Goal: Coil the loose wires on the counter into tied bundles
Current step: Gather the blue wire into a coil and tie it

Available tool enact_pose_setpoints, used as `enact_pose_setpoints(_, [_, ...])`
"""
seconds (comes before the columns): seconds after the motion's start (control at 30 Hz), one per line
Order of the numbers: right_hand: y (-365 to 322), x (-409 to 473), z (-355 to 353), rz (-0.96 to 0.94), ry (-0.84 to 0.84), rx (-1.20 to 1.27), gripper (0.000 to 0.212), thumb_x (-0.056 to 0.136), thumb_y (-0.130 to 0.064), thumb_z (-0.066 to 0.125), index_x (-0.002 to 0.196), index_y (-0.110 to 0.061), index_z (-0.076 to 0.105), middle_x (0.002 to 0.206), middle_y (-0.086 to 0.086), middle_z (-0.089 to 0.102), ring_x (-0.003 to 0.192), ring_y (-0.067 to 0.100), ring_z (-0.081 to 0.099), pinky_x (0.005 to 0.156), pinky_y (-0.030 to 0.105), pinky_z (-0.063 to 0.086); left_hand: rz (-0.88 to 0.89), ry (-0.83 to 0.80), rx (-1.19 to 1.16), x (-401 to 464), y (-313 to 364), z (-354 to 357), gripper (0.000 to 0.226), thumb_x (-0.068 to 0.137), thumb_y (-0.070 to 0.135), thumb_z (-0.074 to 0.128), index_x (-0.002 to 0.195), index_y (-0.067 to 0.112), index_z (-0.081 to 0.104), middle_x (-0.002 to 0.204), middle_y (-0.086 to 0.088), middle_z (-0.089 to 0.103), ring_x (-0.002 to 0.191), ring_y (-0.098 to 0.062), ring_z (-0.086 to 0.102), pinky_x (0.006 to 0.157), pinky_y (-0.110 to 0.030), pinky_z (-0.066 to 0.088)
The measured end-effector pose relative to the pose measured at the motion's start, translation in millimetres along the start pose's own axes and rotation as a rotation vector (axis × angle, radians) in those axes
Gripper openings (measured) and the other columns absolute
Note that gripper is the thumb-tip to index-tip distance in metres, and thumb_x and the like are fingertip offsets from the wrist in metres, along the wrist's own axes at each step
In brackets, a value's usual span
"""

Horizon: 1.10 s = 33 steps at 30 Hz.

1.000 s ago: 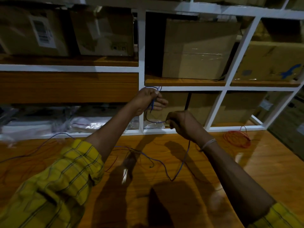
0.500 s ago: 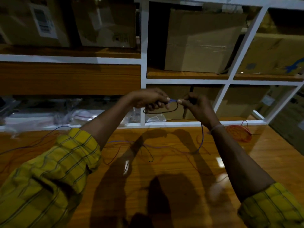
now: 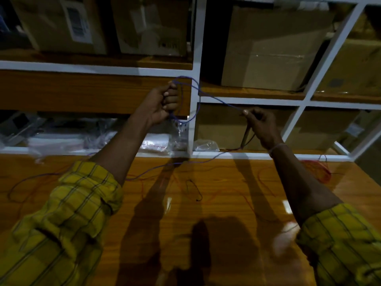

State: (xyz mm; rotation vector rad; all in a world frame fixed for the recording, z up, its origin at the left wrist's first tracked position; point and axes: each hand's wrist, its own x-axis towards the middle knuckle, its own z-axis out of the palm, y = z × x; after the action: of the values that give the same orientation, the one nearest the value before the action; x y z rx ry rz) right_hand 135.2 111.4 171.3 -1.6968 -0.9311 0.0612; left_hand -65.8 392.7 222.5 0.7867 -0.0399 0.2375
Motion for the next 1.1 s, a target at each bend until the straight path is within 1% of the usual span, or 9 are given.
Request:
enact_pose_setpoints(0.13, [-0.8, 13.7, 13.7, 0.035, 0.017, 0.011, 0.022, 0.102, -0.026, 0.065, 0.109, -0.009, 0.076, 0.1, 0.004, 0.074, 0.093, 0.016, 0.065, 0.082, 0.027, 0.05, 0.102, 0.004, -0.19, -11.5, 15.3, -22.7, 0.028, 0.096, 0.017, 0.044, 0.075, 0.008, 0.06, 0.051, 0.005, 0.038, 0.046, -0.003, 0.014, 0.038, -0.018, 0.014])
enact_pose_setpoints(0.3, [-4.4, 21.1, 22.7, 0.079, 0.066, 0.053, 0.024, 0.102, -0.025, 0.065, 0.105, -0.003, 0.074, 0.081, -0.009, 0.066, 0.076, -0.002, 0.058, 0.073, 0.021, 0.046, 0.347, 0.039, -0.44, -36.1, 48.1, -38.0, 0.023, 0.089, 0.005, 0.044, 0.07, 0.003, 0.058, 0.048, -0.001, 0.038, 0.046, -0.004, 0.016, 0.034, -0.02, 0.02])
enact_pose_setpoints(0.47, [3.9, 25.7, 43.2, 0.16, 0.158, 0.116, 0.023, 0.103, -0.025, 0.063, 0.094, -0.005, 0.069, 0.08, 0.002, 0.059, 0.077, 0.016, 0.054, 0.07, 0.037, 0.047, 0.437, 0.082, -0.517, -45.4, 62.2, -58.1, 0.027, 0.097, 0.006, 0.039, 0.075, 0.004, 0.054, 0.047, -0.002, 0.038, 0.031, -0.014, 0.031, 0.031, -0.023, 0.024])
enact_pose_setpoints(0.53, [0.1, 23.8, 60.1, 0.146, 0.194, 0.05, 0.02, 0.103, -0.028, 0.062, 0.089, -0.014, 0.069, 0.081, 0.003, 0.064, 0.078, 0.014, 0.057, 0.072, 0.035, 0.047, 0.419, 0.139, -0.426, -43.6, 56.7, -59.2, 0.035, 0.107, 0.011, 0.032, 0.079, 0.007, 0.052, 0.049, 0.0, 0.038, 0.033, -0.012, 0.034, 0.032, -0.024, 0.025])
enact_pose_setpoints(0.6, [-9.6, 19.7, 77.5, 0.074, 0.172, -0.081, 0.022, 0.104, -0.027, 0.06, 0.098, -0.01, 0.073, 0.093, 0.012, 0.072, 0.087, 0.018, 0.062, 0.079, 0.035, 0.049, 0.409, 0.207, -0.269, -41.4, 49.2, -51.8, 0.039, 0.112, 0.018, 0.027, 0.082, 0.01, 0.05, 0.05, 0.003, 0.038, 0.035, -0.008, 0.034, 0.035, -0.021, 0.028])
enact_pose_setpoints(0.8, [-44.3, 0.3, 119.8, -0.103, -0.214, -0.791, 0.021, 0.1, -0.006, 0.054, 0.112, -0.006, 0.072, 0.102, 0.015, 0.072, 0.09, 0.032, 0.068, 0.074, 0.039, 0.054, 0.373, 0.389, 0.234, -35.2, 29.1, -32.7, 0.032, 0.112, 0.026, 0.031, 0.088, 0.014, 0.048, 0.058, 0.005, 0.052, 0.057, -0.011, 0.057, 0.057, -0.026, 0.051])
enact_pose_setpoints(0.9, [-57.1, -12.2, 131.8, -0.165, -0.364, -1.067, 0.021, 0.095, -0.001, 0.054, 0.11, -0.002, 0.069, 0.106, 0.02, 0.069, 0.092, 0.037, 0.068, 0.073, 0.038, 0.053, 0.354, 0.394, 0.402, -34.3, 19.4, -21.7, 0.029, 0.112, 0.025, 0.035, 0.091, 0.014, 0.051, 0.063, 0.006, 0.055, 0.058, -0.011, 0.059, 0.054, -0.024, 0.051])
enact_pose_setpoints(1.0, [-61.1, -20.1, 137.6, -0.313, -0.496, -1.146, 0.027, 0.092, -0.003, 0.057, 0.115, -0.005, 0.071, 0.112, 0.018, 0.068, 0.099, 0.037, 0.067, 0.074, 0.036, 0.047, 0.322, 0.375, 0.577, -31.2, 9.9, -9.5, 0.027, 0.112, 0.025, 0.036, 0.091, 0.015, 0.05, 0.065, 0.003, 0.055, 0.055, -0.011, 0.061, 0.048, -0.021, 0.047])
enact_pose_setpoints(1.1, [-64.8, -21.3, 135.6, -0.441, -0.543, -0.976, 0.025, 0.094, -0.001, 0.059, 0.11, -0.008, 0.076, 0.108, 0.016, 0.07, 0.093, 0.036, 0.067, 0.073, 0.038, 0.051, 0.27, 0.32, 0.696, -31.1, 3.2, -5.0, 0.024, 0.112, 0.024, 0.038, 0.094, 0.012, 0.05, 0.073, -0.004, 0.061, 0.064, -0.018, 0.072, 0.051, -0.024, 0.053])
